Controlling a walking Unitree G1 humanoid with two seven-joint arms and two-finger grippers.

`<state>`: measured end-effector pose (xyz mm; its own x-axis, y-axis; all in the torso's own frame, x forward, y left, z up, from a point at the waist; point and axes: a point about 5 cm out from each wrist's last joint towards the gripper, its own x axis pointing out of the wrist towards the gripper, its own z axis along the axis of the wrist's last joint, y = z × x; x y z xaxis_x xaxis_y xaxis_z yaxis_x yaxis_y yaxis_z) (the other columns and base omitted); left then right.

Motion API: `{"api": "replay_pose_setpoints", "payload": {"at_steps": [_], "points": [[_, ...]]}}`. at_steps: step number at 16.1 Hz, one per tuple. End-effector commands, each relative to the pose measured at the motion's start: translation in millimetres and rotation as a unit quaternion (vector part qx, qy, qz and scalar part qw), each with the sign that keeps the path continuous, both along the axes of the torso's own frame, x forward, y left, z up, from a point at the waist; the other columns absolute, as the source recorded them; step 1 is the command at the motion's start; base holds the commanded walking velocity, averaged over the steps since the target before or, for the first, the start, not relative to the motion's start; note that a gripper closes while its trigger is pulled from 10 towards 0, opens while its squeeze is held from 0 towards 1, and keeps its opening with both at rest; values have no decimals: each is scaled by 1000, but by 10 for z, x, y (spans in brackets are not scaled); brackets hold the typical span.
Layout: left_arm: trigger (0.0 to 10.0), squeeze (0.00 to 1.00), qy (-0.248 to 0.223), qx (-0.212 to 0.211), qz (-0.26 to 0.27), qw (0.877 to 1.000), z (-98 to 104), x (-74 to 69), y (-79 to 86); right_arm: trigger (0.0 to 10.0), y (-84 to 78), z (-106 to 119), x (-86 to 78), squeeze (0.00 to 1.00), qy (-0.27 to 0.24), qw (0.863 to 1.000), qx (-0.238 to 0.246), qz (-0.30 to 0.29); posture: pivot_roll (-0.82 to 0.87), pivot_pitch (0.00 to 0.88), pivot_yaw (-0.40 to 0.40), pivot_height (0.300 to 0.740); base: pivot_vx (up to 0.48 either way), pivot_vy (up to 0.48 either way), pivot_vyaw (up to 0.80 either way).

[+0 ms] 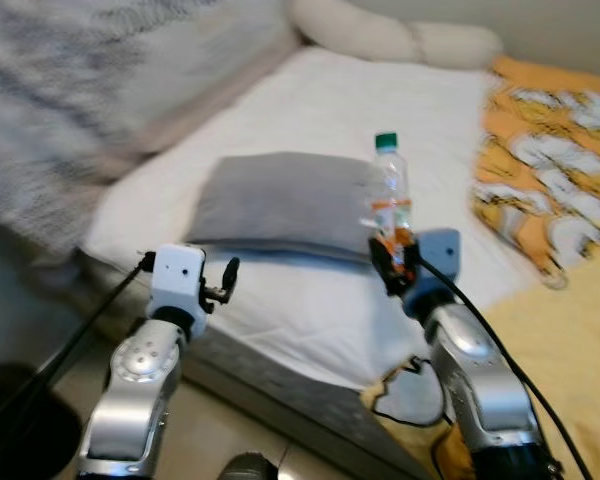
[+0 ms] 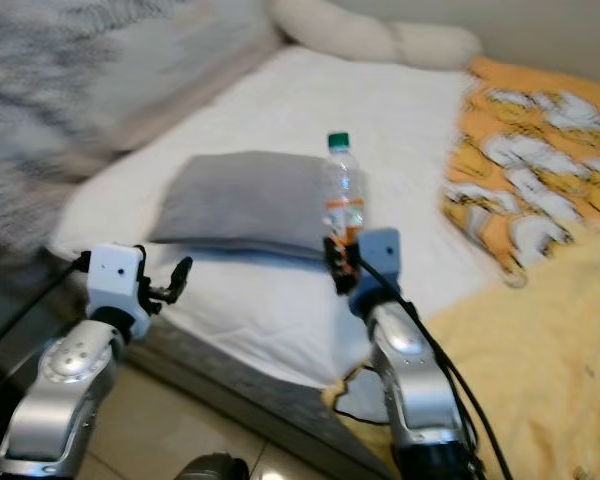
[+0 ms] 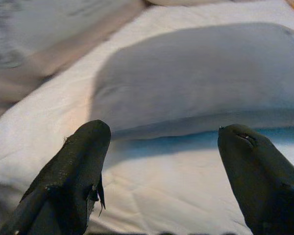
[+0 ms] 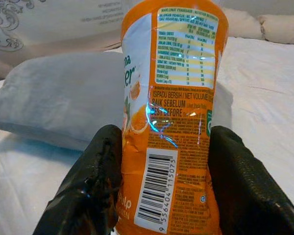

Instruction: Clean up the room

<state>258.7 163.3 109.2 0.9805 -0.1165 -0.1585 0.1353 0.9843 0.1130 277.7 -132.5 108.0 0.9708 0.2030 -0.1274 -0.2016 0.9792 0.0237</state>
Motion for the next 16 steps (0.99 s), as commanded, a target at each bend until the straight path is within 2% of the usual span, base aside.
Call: {"api": "replay_pose_setpoints", "payload": {"at_steps": [1, 3, 7, 10, 13, 16], "points": [[10000, 0, -1, 8, 17, 1000, -7, 16, 35, 10000, -7, 46, 5, 0, -5, 1000, 1, -1, 11, 0, 39, 740, 0, 0, 800], [10000, 0, -10, 2, 21, 1000, 13, 13, 1, 10000, -23, 43, 0, 0, -3, 1000, -7, 0, 23, 0, 27, 740, 0, 0, 800], [10000, 0, -18, 19, 33, 999, 52, 16, 4, 10000, 0, -11, 4, 0, 20, 1000, 8, 6, 37, 0, 11, 740, 0, 0, 800], [10000, 0, -26, 26, 22, 999, 84, 17, -15, 10000, -42, -39, 27, 0, 33, 998, 39, -22, 41, 0, 18, 740, 0, 0, 800], [10000, 0, -33, 14, 11, 999, 116, 39, -30, 10000, -84, -116, 18, 0, 66, 996, 51, -38, 30, 0, 35, 740, 0, 0, 800], [10000, 0, -32, 13, 4, 999, 122, 41, -48, 10000, -31, -119, 14, 0, 70, 997, 37, -19, 24, 0, 50, 740, 86, 0, 144]]}}
